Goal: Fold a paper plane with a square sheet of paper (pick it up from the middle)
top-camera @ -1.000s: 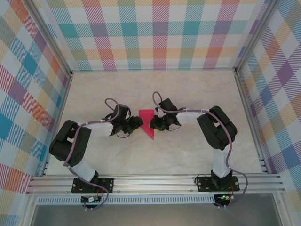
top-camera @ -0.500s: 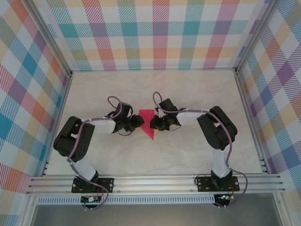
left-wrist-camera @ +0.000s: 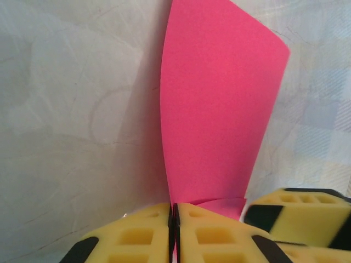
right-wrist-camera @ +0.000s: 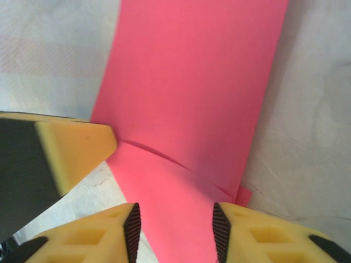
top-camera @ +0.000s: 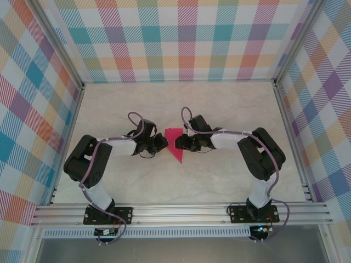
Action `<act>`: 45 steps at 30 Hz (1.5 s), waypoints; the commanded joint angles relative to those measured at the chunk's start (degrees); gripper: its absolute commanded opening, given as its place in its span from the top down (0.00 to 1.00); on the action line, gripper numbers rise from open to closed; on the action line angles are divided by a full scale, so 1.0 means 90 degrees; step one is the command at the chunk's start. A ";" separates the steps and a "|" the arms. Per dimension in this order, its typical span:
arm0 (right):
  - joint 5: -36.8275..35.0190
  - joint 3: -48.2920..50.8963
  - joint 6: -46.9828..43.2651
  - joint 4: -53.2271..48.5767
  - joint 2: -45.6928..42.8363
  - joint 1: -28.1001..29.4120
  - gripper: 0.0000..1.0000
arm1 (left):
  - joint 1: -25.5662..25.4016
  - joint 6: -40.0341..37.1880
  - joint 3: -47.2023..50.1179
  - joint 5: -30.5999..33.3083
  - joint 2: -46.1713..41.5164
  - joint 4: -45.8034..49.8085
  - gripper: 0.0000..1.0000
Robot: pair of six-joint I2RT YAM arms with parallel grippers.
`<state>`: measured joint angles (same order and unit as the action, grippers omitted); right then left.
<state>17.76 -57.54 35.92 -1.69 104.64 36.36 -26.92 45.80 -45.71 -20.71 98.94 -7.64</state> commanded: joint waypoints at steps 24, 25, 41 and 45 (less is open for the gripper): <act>-0.2114 0.2599 -0.4188 0.3709 -0.1772 0.1252 0.39 | -0.0798 0.1146 -0.0706 0.1488 -0.0788 0.1412 0.92; -0.2151 0.2656 -0.4245 0.3925 -0.1654 0.1310 0.40 | -0.0804 0.1195 -0.0709 0.1516 -0.0803 0.1431 0.92; -0.2931 0.2897 -0.5181 0.6267 -0.0136 0.1825 0.51 | -0.0818 0.1477 -0.0713 0.1476 -0.0847 0.1507 0.92; -0.2969 0.2829 -0.5379 0.6437 0.0132 0.1814 0.54 | -0.0818 0.1455 -0.0737 0.1510 -0.0874 0.1599 0.93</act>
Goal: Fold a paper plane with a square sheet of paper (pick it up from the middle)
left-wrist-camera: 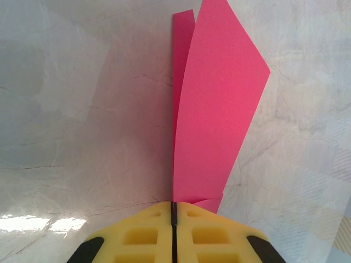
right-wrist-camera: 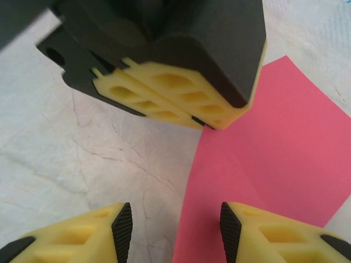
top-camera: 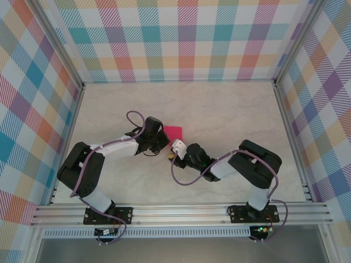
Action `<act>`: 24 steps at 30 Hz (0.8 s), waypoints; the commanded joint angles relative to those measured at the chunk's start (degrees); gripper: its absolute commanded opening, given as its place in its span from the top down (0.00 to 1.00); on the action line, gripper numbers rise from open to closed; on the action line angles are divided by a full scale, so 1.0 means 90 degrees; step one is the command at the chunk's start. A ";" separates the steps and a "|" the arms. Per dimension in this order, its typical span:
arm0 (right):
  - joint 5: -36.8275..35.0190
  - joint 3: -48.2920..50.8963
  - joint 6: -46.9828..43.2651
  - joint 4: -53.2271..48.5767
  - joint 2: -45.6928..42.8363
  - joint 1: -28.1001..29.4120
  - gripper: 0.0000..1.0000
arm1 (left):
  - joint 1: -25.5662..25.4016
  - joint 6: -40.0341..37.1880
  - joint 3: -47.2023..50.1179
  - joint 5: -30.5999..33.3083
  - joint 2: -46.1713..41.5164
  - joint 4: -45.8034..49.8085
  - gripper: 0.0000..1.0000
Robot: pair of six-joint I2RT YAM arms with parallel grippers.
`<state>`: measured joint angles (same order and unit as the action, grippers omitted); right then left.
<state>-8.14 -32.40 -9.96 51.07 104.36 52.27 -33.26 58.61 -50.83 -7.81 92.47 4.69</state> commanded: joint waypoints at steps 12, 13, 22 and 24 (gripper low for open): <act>-0.0306 -0.0167 -0.0338 0.0646 0.0456 0.0046 0.76 | -0.0114 -0.0008 -0.0183 0.0057 -0.0181 0.0307 0.93; -0.0297 -0.0164 -0.0301 0.0632 0.0446 0.0042 0.77 | -0.0113 -0.0009 -0.0186 0.0075 -0.0186 0.0324 0.93; -0.0280 -0.0247 0.0007 0.0560 0.0381 0.0023 0.69 | -0.0114 -0.0037 -0.0177 0.0082 -0.0147 0.0342 0.93; -0.0230 -0.0276 0.0039 0.0565 0.0368 -0.0002 0.69 | -0.0114 -0.0040 -0.0179 0.0077 -0.0137 0.0351 0.93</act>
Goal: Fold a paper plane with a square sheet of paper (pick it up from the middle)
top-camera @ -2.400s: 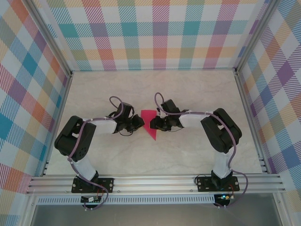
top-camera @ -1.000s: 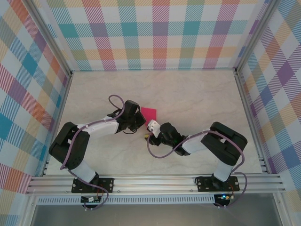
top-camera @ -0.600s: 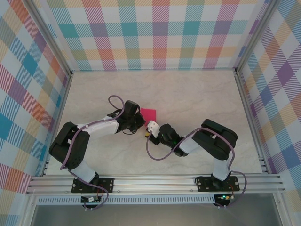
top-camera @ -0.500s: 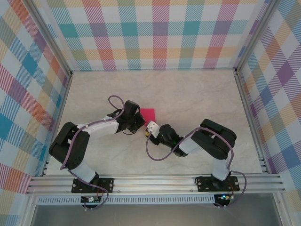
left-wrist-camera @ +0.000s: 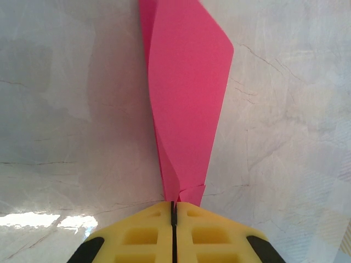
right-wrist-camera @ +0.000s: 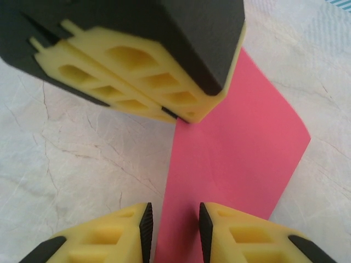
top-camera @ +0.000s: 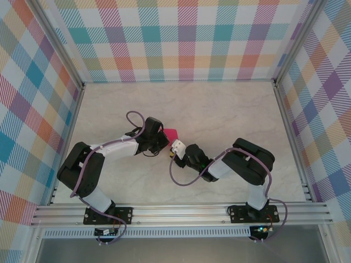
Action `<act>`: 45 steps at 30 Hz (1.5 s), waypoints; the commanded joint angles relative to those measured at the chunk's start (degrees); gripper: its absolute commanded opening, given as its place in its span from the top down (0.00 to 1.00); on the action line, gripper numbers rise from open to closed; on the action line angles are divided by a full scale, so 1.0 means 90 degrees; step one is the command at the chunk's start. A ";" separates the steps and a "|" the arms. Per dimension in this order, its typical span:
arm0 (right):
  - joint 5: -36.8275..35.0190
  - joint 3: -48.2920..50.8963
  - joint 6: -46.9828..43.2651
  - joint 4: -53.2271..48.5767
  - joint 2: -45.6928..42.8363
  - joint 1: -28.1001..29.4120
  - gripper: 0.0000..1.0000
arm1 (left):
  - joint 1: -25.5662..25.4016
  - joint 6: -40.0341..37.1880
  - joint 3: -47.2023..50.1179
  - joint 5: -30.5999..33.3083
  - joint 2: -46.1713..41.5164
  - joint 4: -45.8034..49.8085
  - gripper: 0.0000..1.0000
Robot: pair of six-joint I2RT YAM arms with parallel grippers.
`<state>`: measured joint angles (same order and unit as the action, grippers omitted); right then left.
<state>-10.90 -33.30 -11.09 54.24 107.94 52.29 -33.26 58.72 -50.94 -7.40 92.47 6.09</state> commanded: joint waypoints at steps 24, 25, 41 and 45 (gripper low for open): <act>0.0831 -0.0418 0.1024 -0.0187 -0.0013 -0.0342 0.74 | -0.0094 -0.0157 -0.0132 0.0032 -0.0220 0.0242 0.90; 0.0822 -0.0468 0.1012 -0.0222 -0.0011 -0.0342 0.74 | -0.0099 -0.0157 -0.0129 0.0015 -0.0208 0.0227 0.91; 0.1135 -0.0578 0.1506 -0.0515 0.0089 -0.0466 0.91 | -0.0019 -0.0274 -0.0133 0.0280 -0.0446 0.0469 0.77; 0.1540 -0.0540 0.2172 -0.0625 0.0039 -0.0635 0.95 | 0.0113 -0.0345 -0.0060 0.0493 -0.0693 0.0619 0.61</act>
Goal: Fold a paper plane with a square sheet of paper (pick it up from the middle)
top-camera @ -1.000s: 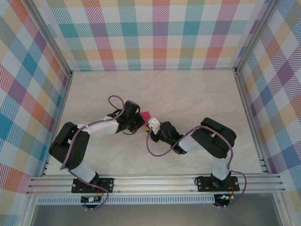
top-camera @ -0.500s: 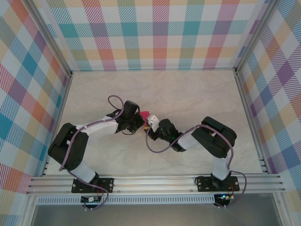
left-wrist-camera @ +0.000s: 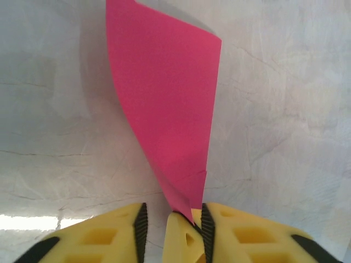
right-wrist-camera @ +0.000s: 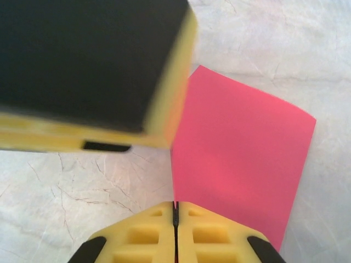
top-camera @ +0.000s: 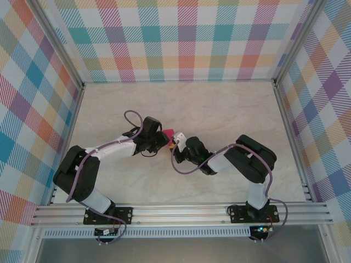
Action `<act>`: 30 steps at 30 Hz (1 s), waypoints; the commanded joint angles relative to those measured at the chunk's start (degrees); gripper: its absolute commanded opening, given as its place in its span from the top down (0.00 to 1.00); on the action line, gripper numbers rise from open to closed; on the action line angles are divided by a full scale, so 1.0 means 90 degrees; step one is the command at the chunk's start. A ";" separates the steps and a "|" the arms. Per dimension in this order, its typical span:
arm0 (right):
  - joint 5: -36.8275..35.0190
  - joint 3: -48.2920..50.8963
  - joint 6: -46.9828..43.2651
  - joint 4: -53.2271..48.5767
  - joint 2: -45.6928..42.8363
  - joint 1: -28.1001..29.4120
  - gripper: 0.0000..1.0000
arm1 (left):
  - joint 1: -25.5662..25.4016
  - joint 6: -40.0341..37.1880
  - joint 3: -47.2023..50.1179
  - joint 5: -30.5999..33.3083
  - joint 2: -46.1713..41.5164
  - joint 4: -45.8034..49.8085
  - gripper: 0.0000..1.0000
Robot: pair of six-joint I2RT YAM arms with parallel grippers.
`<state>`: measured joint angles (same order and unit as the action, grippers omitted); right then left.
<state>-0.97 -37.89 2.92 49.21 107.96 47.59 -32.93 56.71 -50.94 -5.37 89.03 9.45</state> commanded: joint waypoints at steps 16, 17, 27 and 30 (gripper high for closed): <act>0.2215 -0.0174 0.3426 -0.0124 -0.0091 -0.0951 1.00 | 0.0373 -0.0410 0.0776 0.0145 -0.0867 -0.0512 0.43; 0.2262 -0.0203 0.3551 -0.0149 -0.0081 -0.0991 1.00 | 0.0368 -0.0443 0.0805 0.0091 -0.0848 -0.0598 0.43; 0.2437 -0.0384 0.4745 -0.0363 0.0160 -0.1370 1.00 | 0.0368 -0.0841 0.0850 -0.0539 -0.0398 -0.1382 0.45; 0.2442 -0.0431 0.4983 -0.0439 0.0293 -0.1429 1.00 | 0.0367 -0.0907 0.0780 -0.0657 -0.0221 -0.1521 0.47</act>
<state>19.59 -40.62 43.53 46.28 108.77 35.24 -30.22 50.54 -43.64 -9.02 85.65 -1.30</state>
